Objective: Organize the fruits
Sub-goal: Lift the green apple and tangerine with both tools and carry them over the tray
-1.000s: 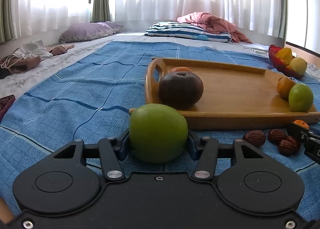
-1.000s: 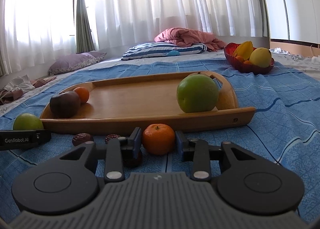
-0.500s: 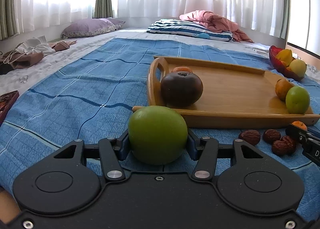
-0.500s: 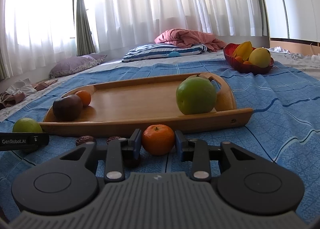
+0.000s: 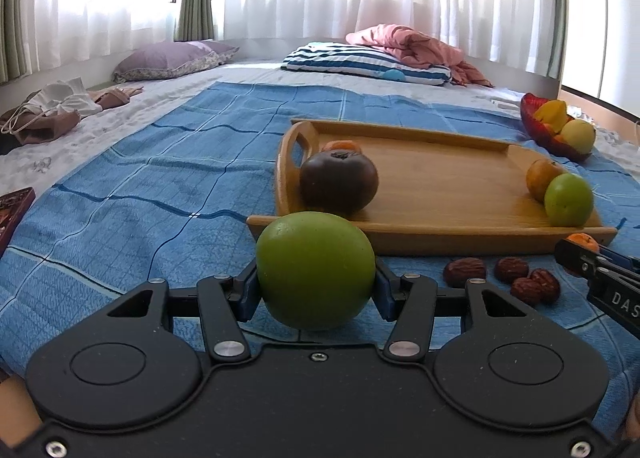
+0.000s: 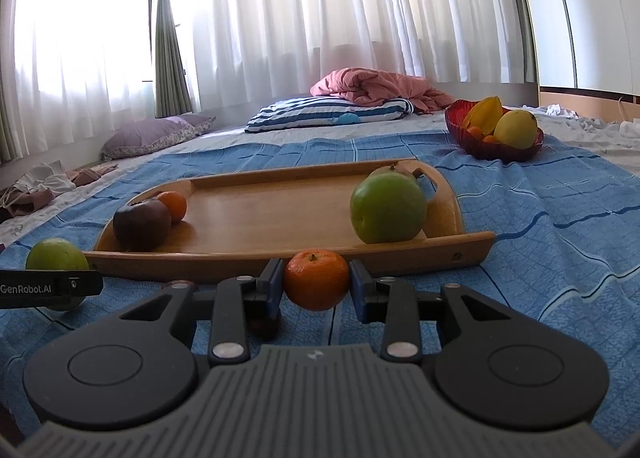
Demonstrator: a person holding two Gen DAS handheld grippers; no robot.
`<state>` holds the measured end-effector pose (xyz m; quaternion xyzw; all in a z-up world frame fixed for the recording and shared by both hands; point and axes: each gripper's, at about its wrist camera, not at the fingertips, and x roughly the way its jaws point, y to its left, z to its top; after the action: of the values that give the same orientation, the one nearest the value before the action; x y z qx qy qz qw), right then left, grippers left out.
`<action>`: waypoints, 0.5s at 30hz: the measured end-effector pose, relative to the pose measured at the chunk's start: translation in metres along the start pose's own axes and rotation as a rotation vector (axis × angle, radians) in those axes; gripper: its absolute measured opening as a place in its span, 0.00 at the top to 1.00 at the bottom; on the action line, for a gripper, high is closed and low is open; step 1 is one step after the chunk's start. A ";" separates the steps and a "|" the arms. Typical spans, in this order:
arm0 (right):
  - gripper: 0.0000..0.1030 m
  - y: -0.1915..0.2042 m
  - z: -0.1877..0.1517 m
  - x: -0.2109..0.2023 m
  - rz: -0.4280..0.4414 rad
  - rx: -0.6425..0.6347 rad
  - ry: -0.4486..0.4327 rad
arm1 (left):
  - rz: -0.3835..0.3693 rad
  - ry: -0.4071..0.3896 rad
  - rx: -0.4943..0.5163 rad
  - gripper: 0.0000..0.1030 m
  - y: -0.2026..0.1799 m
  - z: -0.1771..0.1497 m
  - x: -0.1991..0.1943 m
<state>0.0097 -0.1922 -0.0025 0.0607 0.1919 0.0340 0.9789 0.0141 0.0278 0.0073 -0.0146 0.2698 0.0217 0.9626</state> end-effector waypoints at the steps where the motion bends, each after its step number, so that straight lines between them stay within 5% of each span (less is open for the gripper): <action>1: 0.62 0.000 0.000 0.000 0.000 0.000 -0.002 | -0.004 -0.002 0.003 0.50 -0.002 0.000 -0.002; 15: 0.62 -0.005 0.009 -0.007 -0.032 0.000 -0.018 | -0.052 -0.012 0.041 0.49 -0.018 0.004 -0.013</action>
<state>0.0068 -0.1983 0.0080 0.0578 0.1840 0.0176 0.9811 0.0065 0.0096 0.0177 -0.0018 0.2640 -0.0086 0.9645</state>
